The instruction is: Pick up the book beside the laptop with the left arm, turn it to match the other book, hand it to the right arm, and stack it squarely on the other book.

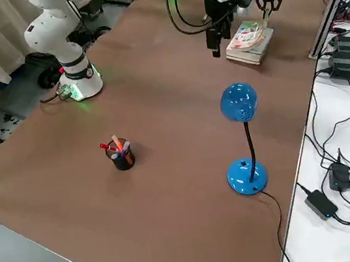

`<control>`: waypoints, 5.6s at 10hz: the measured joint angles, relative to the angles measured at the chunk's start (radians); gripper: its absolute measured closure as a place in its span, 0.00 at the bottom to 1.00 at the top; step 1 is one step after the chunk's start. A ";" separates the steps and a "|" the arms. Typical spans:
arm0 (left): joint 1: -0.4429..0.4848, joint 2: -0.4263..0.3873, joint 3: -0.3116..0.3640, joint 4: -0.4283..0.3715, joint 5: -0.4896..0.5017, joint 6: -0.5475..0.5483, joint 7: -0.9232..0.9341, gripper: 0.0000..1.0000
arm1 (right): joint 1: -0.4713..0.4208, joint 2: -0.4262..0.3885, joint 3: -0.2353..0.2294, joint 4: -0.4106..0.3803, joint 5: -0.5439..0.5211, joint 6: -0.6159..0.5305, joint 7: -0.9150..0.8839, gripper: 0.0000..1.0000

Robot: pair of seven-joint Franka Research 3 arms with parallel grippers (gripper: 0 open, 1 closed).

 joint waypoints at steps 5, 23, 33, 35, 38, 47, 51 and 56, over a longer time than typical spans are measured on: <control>0.000 -0.001 0.000 0.020 0.000 0.044 -0.028 0.07 | 0.014 0.006 0.000 -0.001 0.000 0.000 0.000 0.01; 0.163 -0.657 0.163 -0.101 0.409 -0.835 -1.219 0.00 | 0.524 0.457 0.011 0.118 0.021 0.633 0.789 1.00; 0.334 -0.859 0.160 -0.353 0.375 -0.833 -1.237 0.00 | 0.556 0.661 -0.010 0.214 0.019 0.708 0.789 1.00; 0.335 -0.853 0.158 -0.354 0.375 -0.832 -1.231 0.00 | 0.555 0.663 -0.010 0.215 0.019 0.708 0.789 1.00; 0.334 -0.844 0.153 -0.352 0.374 -0.830 -1.230 0.00 | 0.548 0.664 -0.010 0.213 0.020 0.707 0.813 1.00; 0.329 -0.836 0.111 -0.317 0.374 -0.828 -1.230 0.00 | 0.551 0.661 -0.017 0.205 0.019 0.708 0.987 1.00; 0.333 -0.823 0.112 -0.309 0.374 -0.827 -1.230 0.00 | 0.577 0.632 -0.052 0.155 0.018 0.714 1.100 1.00; 0.330 -0.822 0.111 -0.309 0.374 -0.827 -1.230 0.00 | 0.607 0.618 -0.076 0.131 0.005 0.713 1.270 1.00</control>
